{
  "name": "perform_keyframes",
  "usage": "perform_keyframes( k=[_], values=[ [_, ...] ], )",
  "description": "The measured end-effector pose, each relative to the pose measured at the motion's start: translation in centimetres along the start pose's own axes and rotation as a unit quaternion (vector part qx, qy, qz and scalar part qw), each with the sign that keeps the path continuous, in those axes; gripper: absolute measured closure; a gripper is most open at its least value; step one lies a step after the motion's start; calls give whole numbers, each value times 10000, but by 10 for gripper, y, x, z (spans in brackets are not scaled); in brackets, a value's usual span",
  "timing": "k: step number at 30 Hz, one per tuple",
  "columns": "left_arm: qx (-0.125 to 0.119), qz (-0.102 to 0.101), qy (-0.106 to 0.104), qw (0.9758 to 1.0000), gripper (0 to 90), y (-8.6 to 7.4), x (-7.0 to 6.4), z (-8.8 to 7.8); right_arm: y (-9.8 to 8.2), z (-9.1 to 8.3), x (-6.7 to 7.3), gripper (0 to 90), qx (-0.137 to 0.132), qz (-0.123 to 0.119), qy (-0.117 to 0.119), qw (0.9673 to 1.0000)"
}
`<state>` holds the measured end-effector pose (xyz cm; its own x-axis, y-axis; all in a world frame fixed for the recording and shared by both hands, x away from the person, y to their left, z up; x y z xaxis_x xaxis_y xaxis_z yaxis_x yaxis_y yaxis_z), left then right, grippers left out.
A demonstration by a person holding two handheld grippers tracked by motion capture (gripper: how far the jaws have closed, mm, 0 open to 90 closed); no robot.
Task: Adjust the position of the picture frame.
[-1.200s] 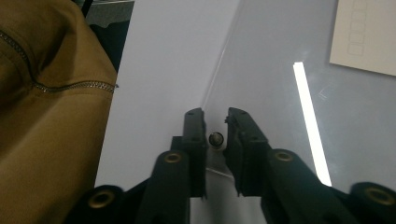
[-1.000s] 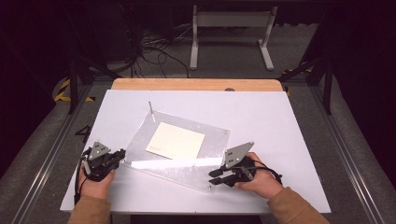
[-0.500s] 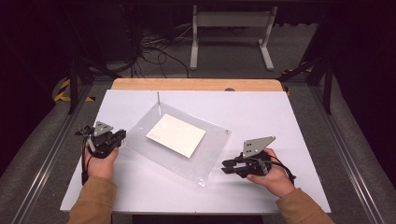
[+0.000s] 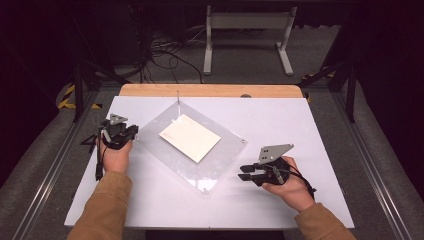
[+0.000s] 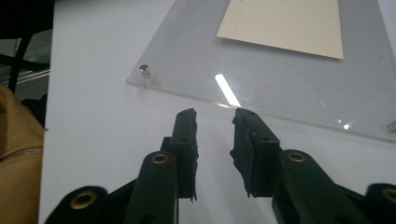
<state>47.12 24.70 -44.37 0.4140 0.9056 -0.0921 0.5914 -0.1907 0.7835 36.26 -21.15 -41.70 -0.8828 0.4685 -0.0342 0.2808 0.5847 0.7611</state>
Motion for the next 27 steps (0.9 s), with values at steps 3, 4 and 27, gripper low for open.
perform_keyframes(
  k=[3,4,27],
  values=[
    [19,-64,-38,10000,841,-4,2,5,5,8,-9,653,95,106,-155,9998],
    [-122,-182,-117,9997,836,-6,2,4,7,10,-12,652,128,108,-202,9997],
    [-713,-93,-565,9958,387,-36,-32,-59,28,33,-88,682,922,350,-995,9901]
  ],
)
Point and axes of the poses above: each handheld gripper's, and its own axes: z roughly forward along the jaws, y roughly out of its top, x roughly to its left, the point moved 1 cm from there along z, roughly forward along the jaws, and after that the axes turned 7 degrees about -y, right-handed, at the moved point
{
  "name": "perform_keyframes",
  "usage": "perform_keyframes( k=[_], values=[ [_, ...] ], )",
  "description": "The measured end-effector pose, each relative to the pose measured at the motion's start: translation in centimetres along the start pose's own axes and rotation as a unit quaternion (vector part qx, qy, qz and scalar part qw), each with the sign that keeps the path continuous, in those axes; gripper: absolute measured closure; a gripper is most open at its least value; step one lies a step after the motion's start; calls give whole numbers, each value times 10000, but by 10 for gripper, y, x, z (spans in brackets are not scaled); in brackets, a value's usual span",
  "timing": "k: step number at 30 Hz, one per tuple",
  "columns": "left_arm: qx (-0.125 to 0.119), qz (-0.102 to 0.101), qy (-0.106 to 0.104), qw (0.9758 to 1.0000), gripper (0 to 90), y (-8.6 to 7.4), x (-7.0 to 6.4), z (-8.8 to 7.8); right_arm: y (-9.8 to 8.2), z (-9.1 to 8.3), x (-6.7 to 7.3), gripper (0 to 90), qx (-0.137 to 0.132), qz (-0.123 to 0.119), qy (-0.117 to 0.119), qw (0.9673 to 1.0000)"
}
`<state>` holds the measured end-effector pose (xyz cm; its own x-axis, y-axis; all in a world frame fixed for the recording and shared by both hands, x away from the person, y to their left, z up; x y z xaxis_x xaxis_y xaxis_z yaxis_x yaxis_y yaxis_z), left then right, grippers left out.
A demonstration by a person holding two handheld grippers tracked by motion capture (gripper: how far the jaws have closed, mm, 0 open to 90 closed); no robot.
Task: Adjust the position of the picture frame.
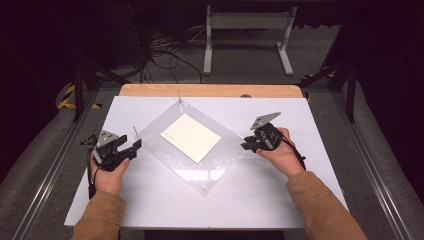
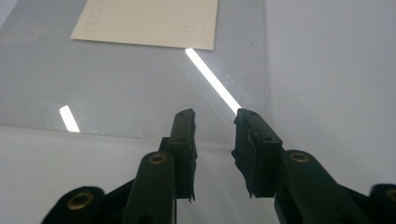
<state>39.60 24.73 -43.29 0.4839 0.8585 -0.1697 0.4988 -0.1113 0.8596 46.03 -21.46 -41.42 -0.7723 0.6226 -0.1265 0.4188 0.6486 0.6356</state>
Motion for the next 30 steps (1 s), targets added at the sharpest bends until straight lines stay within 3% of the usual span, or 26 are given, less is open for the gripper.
perform_keyframes(
  k=[4,14,21,30],
  values=[
    [24,184,-304,9994,375,-3,-15,-6,6,9,-8,681,238,-71,-100,9996],
    [184,390,-544,9976,357,-10,-29,-4,10,27,-18,670,482,-95,-132,9987],
    [209,437,-552,9973,347,-13,-32,-6,11,37,-18,674,469,-198,-7,9987],
    [250,394,-531,9975,344,-17,-29,-6,9,38,-19,807,541,-360,3,9979]
  ],
)
Point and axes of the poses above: each handheld gripper's, and its own axes: z roughly forward along the jaws, y roughly out of its top, x roughly to its left, the point moved 1 cm from there along z, roughly forward along the jaws, and after that the axes turned 7 degrees about -y, right-handed, at the moved point
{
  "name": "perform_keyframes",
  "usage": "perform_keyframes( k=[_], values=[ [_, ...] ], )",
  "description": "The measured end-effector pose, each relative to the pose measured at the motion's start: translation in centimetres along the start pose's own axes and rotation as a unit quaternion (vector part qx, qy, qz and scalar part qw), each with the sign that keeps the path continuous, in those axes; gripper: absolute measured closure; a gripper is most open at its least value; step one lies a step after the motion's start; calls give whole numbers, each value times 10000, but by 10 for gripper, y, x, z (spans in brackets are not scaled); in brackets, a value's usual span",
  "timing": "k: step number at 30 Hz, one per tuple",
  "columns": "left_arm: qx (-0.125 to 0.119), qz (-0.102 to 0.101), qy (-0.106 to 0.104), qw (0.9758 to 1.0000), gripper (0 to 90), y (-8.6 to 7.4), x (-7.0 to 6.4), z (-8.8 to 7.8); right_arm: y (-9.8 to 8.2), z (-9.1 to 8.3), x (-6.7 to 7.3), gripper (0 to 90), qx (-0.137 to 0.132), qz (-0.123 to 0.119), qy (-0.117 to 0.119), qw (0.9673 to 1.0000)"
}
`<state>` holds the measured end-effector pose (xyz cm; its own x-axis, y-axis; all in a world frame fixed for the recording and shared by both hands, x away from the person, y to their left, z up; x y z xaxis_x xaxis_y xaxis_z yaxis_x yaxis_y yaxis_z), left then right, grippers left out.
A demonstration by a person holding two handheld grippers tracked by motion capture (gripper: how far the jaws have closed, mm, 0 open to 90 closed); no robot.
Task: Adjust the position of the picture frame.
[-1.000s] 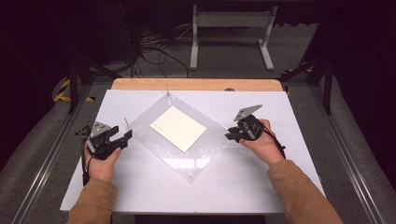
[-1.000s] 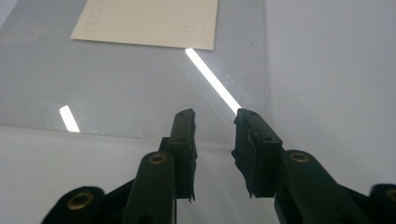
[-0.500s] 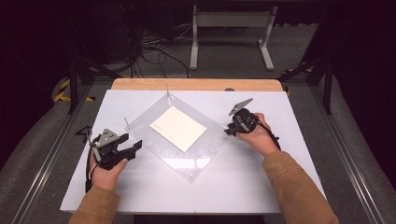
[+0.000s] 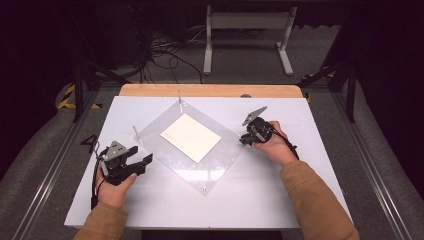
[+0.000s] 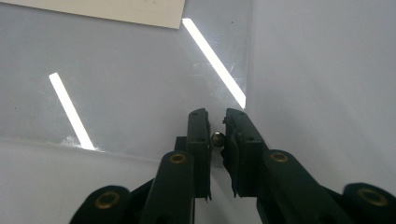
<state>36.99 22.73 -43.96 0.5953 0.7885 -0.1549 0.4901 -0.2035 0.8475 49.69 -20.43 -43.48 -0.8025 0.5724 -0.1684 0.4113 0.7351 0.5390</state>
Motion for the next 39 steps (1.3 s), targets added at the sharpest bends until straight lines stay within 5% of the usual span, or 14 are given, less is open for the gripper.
perform_keyframes(
  k=[6,9,16,26,33,39],
  values=[
    [11,-36,-28,10000,342,0,0,1,-1,-3,3,829,53,-181,110,9998],
    [18,-52,-34,10000,341,-1,0,1,-2,-7,13,829,150,-461,407,9980],
    [61,-129,-14,9999,332,-3,4,1,-8,-18,46,828,209,-1086,985,9890],
    [150,-214,58,9996,330,-8,10,0,-14,-29,91,828,104,-1720,1307,9763],
    [184,-514,309,9980,377,-16,25,-3,-16,-35,123,827,14,-1990,1596,9669],
    [-73,-844,575,9947,377,-9,43,0,-18,-37,129,769,-178,-1878,1675,9677]
  ],
)
Point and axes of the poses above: each handheld gripper's, and its own axes: z roughly forward along the jaws, y roughly out of its top, x roughly to its left, the point moved 1 cm from there along z, roughly forward along the jaws, and after that the axes turned 7 degrees about -y, right-handed, at the moved point
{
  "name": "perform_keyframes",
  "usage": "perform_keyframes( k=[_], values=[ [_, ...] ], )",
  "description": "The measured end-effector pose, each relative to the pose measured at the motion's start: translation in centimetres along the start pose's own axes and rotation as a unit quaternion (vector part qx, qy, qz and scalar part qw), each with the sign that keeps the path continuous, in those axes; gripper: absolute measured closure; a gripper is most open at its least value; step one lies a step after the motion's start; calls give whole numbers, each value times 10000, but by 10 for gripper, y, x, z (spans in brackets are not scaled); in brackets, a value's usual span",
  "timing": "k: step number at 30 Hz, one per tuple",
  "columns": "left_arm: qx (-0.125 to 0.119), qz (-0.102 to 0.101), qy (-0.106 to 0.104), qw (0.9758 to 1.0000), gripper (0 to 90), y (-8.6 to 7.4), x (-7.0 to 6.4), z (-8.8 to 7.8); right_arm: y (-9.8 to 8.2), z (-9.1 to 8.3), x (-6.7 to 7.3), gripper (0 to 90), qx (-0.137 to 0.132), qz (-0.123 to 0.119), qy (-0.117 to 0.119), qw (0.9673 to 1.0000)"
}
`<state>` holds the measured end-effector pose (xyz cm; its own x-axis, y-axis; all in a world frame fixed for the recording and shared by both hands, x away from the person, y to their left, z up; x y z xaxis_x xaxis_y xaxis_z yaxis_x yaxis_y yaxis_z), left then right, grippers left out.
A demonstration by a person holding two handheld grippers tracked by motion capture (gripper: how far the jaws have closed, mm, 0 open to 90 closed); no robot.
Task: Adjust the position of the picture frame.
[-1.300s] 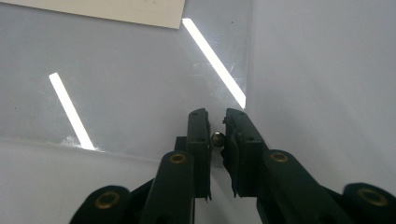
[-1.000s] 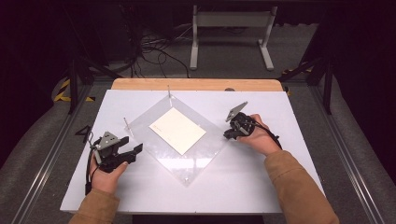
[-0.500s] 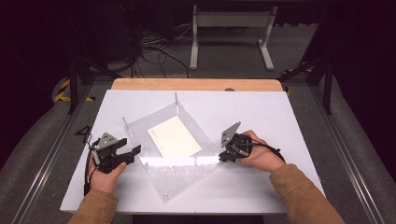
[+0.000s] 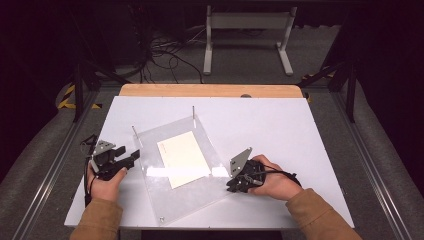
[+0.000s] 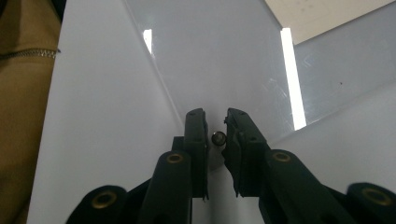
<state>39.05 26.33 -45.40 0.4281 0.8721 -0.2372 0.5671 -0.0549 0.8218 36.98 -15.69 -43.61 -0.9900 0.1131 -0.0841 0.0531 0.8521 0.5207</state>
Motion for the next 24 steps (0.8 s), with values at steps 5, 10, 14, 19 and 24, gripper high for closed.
perform_keyframes(
  k=[5,10,14,19,24],
  values=[
    [-134,29,134,9998,436,18,10,17,-4,-17,-2,735,-578,308,-325,9973],
    [-110,121,386,9991,474,34,16,36,-15,-31,-4,730,-967,573,-472,9925],
    [12,193,636,9978,514,47,19,54,-22,-34,-4,725,-1058,681,-517,9907],
    [209,501,772,9955,762,55,18,72,-31,-36,-2,721,-1133,785,-542,9890],
    [50,415,726,9965,845,58,17,72,-37,-43,-2,721,-1242,885,-619,9864]
  ],
)
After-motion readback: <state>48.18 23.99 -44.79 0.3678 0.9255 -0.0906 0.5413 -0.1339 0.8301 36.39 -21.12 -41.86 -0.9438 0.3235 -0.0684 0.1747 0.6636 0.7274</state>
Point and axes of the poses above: each handheld gripper's, and its own axes: z roughly forward along the jaws, y roughly out of its top, x roughly to its left, the point moved 1 cm from there along z, roughly forward along the jaws, and after that the axes turned 7 degrees about -y, right-handed, at the moved point
